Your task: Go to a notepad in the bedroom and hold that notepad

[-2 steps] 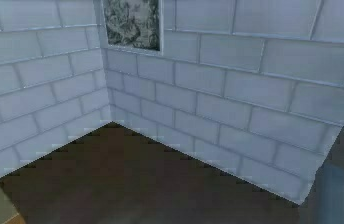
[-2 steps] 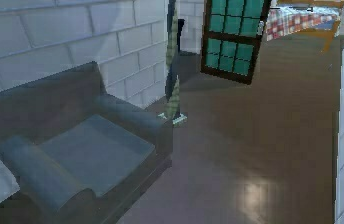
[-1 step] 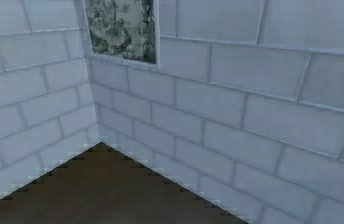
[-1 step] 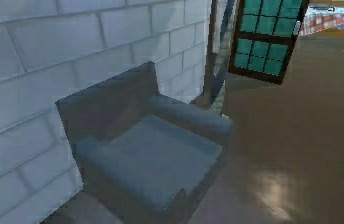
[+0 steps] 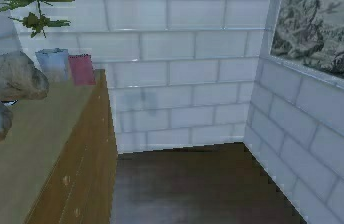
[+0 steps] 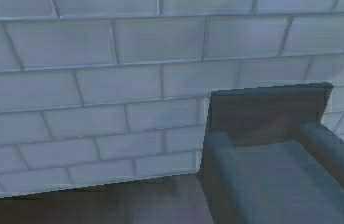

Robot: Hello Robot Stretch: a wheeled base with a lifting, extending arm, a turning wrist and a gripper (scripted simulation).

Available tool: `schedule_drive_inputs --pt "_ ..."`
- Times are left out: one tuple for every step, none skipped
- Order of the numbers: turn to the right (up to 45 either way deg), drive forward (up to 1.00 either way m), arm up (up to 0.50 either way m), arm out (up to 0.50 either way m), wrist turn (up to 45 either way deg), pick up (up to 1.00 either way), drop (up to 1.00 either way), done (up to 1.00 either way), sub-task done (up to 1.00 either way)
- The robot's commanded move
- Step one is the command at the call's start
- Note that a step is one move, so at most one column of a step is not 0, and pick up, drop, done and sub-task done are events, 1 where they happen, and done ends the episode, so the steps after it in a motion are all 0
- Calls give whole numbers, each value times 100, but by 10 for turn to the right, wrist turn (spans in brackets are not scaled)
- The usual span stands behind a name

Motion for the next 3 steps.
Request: schedule_drive_inputs --pt "-60 0 0 0 0 0 0 0 0" --pt "0 65 0 0 0 0 0 0 0" --pt "-450 0 0 0 0 0 0 0 0"
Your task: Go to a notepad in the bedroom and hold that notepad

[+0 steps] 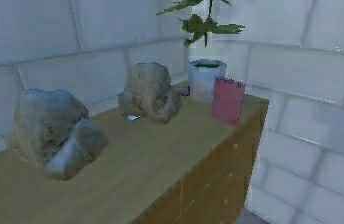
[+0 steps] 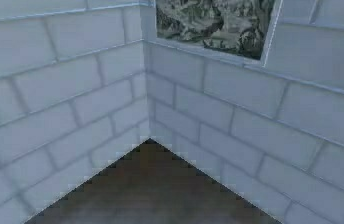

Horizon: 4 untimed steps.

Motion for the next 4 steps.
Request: schedule_drive_inputs --pt "-450 0 0 0 0 0 0 0 0" --pt "-270 0 0 0 0 0 0 0 0" --pt "450 0 0 0 0 0 0 0 0" --pt "450 0 0 0 0 0 0 0 0"
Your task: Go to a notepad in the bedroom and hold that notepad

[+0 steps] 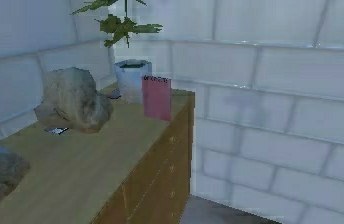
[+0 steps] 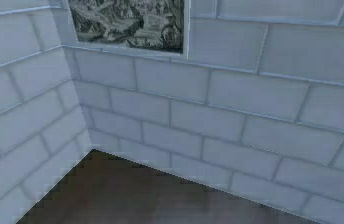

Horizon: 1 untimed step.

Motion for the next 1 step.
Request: schedule_drive_inputs --pt "150 0 0 0 0 0 0 0 0"
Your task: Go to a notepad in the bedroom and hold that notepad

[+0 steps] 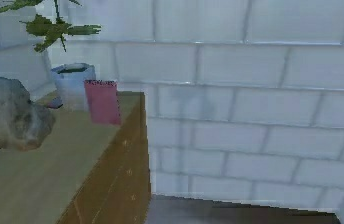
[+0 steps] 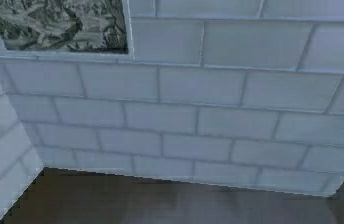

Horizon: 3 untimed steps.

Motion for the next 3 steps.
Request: schedule_drive_inputs --pt "0 45 0 0 0 0 0 0 0" --pt "-450 0 0 0 0 0 0 0 0" --pt "-450 0 0 0 0 0 0 0 0"
